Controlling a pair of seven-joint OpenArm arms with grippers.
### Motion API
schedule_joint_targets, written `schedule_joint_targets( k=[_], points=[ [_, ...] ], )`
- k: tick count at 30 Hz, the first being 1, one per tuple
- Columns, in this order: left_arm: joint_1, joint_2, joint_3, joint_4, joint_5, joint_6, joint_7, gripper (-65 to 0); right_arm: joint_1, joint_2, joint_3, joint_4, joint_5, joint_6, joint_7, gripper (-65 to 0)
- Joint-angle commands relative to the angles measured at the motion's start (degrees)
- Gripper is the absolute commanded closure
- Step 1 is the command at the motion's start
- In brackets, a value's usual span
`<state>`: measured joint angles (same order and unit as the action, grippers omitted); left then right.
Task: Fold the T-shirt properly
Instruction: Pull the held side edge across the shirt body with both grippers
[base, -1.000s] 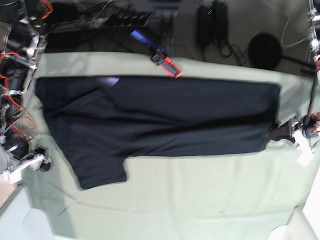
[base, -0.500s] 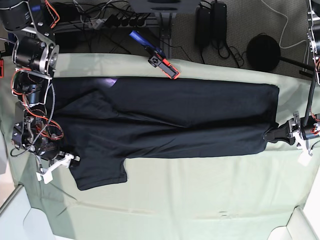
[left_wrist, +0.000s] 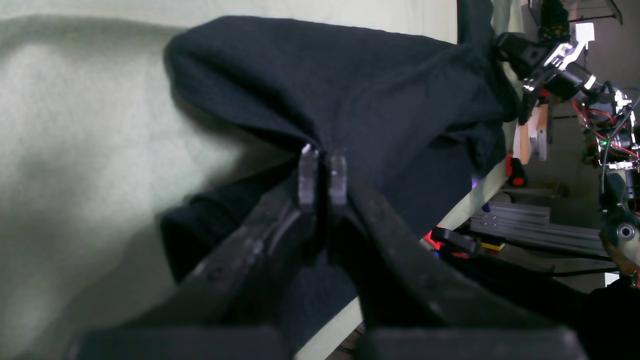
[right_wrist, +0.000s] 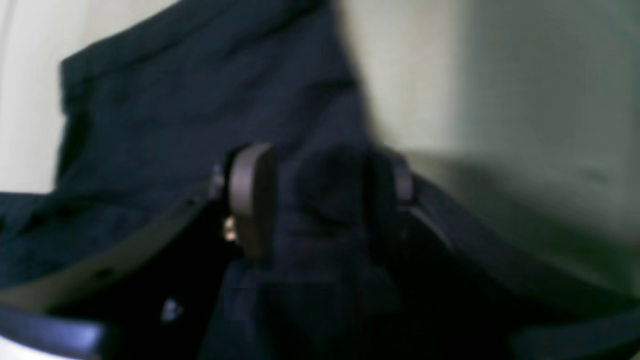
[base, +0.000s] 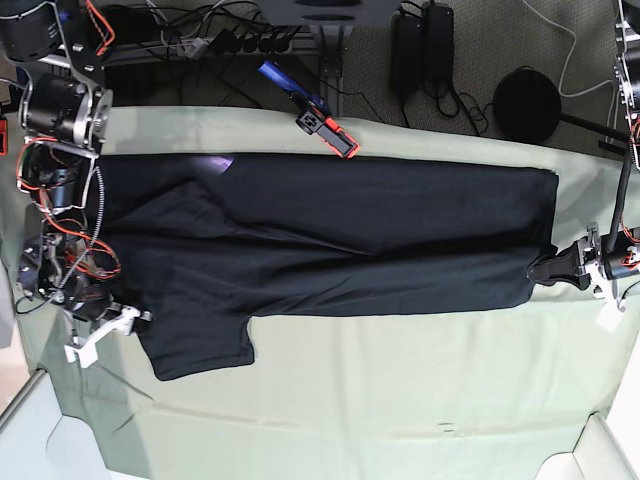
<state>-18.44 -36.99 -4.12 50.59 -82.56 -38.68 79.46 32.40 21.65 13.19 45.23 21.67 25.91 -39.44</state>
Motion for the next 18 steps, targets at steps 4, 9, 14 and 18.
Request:
schedule_joint_targets(
  k=[4,9,14,18],
  points=[
    [-1.4,-1.3,-0.3,0.9,-1.4,-1.3,-0.7,0.0,2.0,2.1,0.2,0.8,0.1,3.5,1.5,-31.0],
    [-1.4,-1.3,-0.3,0.8,-1.4,-1.3,-0.6,0.0,2.0,2.3,0.2,0.5,-0.4,3.5,1.6,-31.0],
    [-1.4,-1.3,-0.3,0.8,-1.7,-1.3,-0.5,0.0,2.0,2.0,0.2,-1.2,-0.4,3.5,2.4,-31.0],
    [-1.4,-1.2,-0.3,0.9,-1.7,-1.3,-0.6,0.0,2.0,1.7,0.2,-1.9,-0.2,3.5,2.4,-30.9]
  ],
)
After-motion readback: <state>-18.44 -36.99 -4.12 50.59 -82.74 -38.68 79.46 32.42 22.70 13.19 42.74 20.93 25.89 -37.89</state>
